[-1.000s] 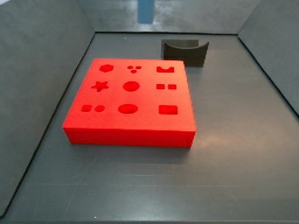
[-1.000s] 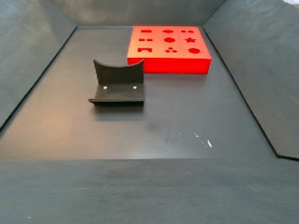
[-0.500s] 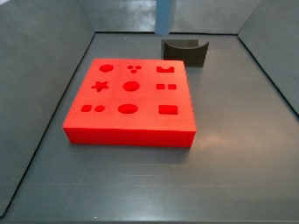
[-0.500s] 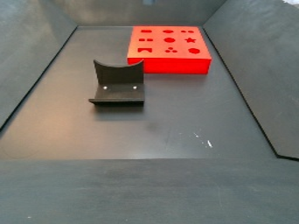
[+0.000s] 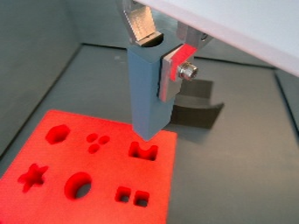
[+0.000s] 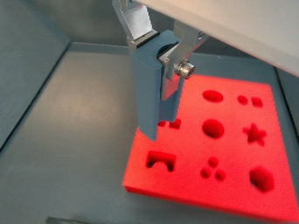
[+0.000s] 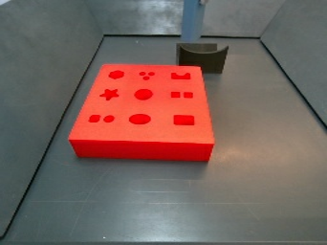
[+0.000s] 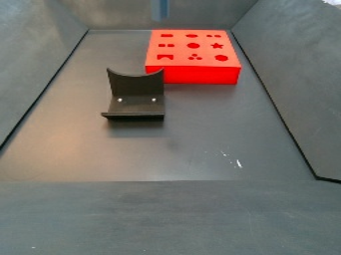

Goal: Insert the arch object.

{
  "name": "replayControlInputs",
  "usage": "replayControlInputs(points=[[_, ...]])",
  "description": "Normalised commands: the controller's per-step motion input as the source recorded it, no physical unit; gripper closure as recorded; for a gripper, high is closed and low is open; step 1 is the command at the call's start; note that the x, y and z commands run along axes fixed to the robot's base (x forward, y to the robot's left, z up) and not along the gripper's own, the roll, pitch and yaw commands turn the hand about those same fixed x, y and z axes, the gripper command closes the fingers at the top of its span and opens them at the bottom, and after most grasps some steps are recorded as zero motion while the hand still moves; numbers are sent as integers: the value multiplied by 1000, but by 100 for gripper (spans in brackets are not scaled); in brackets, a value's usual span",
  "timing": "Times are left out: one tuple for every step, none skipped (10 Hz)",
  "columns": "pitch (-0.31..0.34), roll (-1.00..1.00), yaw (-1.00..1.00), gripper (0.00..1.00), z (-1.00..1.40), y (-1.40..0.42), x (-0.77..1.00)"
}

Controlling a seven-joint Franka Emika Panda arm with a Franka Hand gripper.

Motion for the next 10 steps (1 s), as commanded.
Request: replayControlInputs(points=[[63,0,-957,100,-246,57,0],[76,0,-1000,100,-291,0,0],[59,0,-1000,100,-283,0,0],[29,-9,-1000,100,-229,0,0],[0,-50,-1000,100,-257,0,63],[0,-23,-1000,100,-294,0,46],[0,-17,-1000,100,-311,0,40],[0,-17,-1000,100,-317,0,14],[-46,-33,-1000,100,-226,0,57],[-107,-57,-951,100,-129,49,123]])
